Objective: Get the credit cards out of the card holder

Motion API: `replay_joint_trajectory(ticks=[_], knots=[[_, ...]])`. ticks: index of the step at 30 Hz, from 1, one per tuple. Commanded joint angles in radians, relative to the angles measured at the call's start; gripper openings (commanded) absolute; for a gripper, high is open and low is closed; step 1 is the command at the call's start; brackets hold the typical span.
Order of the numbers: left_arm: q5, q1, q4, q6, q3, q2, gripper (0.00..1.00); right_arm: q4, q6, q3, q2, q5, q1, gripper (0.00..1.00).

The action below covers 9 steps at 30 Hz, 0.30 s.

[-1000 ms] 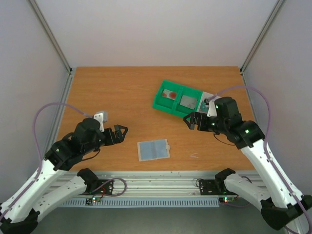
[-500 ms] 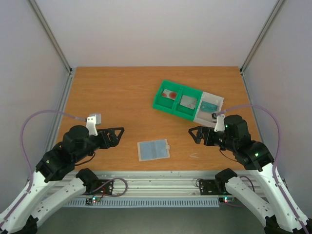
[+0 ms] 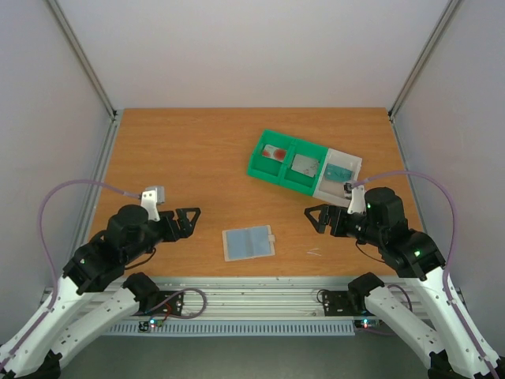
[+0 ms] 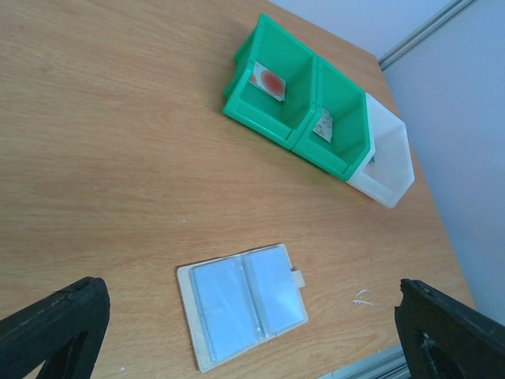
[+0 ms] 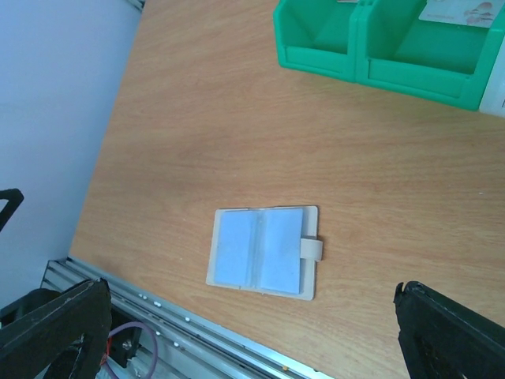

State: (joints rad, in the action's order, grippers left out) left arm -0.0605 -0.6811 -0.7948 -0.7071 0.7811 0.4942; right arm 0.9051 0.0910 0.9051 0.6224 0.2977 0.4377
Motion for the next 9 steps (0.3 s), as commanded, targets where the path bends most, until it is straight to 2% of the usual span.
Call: replay_joint_trajectory(ticks=[1,9], knots=[[-0.035,-0.002,0.060,-0.011,-0.016,-0.028,0.99,-0.020,0.013,-0.005,-0.007,0.018,0.006,0.98],[-0.050,-0.003,0.070,-0.025,-0.029,-0.039,0.99,-0.021,0.013,-0.010,-0.006,0.015,0.006,0.98]])
